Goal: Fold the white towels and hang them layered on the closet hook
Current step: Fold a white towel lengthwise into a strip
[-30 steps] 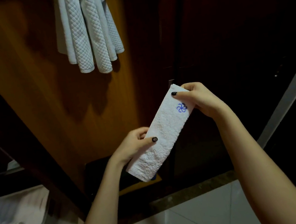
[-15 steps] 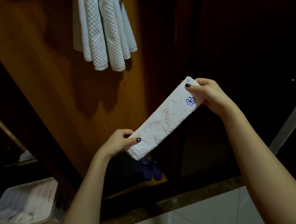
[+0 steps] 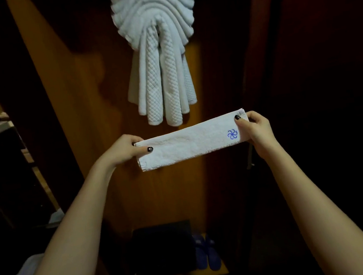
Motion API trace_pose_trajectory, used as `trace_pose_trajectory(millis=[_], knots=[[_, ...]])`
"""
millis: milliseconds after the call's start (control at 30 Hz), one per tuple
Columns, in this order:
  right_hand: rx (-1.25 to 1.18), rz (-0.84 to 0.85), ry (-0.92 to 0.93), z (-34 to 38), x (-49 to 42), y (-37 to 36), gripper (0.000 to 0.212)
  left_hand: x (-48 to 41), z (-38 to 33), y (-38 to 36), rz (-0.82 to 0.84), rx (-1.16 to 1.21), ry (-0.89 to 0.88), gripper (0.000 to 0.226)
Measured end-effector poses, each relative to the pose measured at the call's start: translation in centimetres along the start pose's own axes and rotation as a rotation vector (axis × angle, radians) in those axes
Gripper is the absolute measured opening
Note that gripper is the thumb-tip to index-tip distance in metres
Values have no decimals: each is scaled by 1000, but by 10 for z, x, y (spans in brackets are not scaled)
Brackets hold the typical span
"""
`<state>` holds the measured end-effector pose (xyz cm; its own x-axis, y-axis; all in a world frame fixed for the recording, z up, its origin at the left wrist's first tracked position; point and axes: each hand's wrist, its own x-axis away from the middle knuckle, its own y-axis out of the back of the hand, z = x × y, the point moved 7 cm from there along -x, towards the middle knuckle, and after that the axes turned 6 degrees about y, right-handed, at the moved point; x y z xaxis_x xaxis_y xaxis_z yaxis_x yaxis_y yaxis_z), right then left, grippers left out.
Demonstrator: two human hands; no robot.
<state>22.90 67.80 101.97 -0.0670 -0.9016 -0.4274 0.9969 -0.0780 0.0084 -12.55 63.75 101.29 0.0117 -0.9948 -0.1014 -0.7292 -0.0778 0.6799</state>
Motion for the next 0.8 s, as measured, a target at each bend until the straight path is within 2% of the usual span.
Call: trace_pose_trajectory(millis=[267, 400, 567, 700, 800], knots=[[-16, -4, 149, 38, -87, -35, 13, -47, -44, 81, -136, 52, -63, 10], [-75, -14, 262, 71, -138, -56, 14, -75, -62, 126, -257, 214, -141, 6], [-149, -20, 430, 122, -204, -78, 6, -119, -93, 180, -407, 308, -272, 9], [-220, 10, 546, 160, -252, -94, 46, -160, -121, 224, -518, 377, -362, 8], [-272, 65, 540, 179, -284, -108, 44, -182, -140, 253, -615, 421, -405, 19]])
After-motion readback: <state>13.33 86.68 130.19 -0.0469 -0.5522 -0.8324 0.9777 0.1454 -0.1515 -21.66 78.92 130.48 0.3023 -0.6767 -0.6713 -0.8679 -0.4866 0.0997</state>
